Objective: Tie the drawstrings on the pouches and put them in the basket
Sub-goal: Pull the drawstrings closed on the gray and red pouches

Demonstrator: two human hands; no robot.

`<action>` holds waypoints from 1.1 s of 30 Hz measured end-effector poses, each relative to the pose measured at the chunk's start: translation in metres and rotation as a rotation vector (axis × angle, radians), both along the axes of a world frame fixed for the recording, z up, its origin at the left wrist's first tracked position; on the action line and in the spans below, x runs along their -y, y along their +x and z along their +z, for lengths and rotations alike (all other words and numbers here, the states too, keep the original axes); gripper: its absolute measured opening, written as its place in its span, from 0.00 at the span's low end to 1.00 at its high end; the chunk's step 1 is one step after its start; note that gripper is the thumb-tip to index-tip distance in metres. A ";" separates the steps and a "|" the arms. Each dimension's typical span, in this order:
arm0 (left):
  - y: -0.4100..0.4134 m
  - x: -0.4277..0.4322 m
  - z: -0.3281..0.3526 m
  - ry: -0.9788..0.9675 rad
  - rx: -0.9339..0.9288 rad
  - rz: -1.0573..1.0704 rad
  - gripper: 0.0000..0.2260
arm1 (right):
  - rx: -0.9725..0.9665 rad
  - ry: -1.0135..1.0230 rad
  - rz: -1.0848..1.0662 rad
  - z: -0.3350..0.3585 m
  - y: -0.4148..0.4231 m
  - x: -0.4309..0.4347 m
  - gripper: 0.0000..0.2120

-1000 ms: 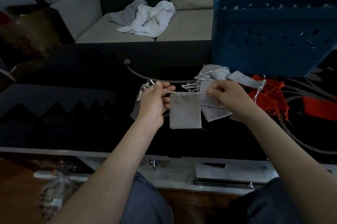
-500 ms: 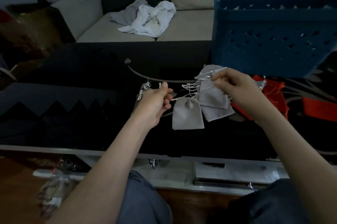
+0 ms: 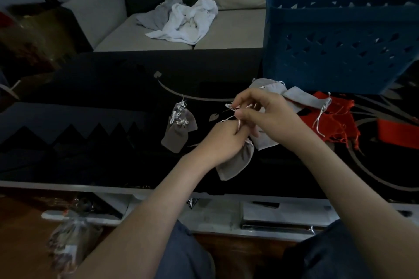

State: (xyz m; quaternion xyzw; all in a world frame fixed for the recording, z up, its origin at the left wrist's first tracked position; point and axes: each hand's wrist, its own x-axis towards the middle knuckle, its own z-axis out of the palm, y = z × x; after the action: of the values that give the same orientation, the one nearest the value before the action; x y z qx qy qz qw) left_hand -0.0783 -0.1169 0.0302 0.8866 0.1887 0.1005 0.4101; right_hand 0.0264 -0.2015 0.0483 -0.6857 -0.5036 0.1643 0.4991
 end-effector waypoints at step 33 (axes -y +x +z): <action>-0.002 -0.009 0.006 -0.430 0.054 0.166 0.22 | -0.153 -0.043 -0.040 -0.006 0.005 -0.003 0.15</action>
State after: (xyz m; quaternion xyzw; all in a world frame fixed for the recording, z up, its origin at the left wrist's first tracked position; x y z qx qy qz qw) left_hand -0.0800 -0.1077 0.0361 0.7574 0.2667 0.1152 0.5847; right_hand 0.0317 -0.1987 0.0419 -0.6919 -0.4465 0.2169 0.5243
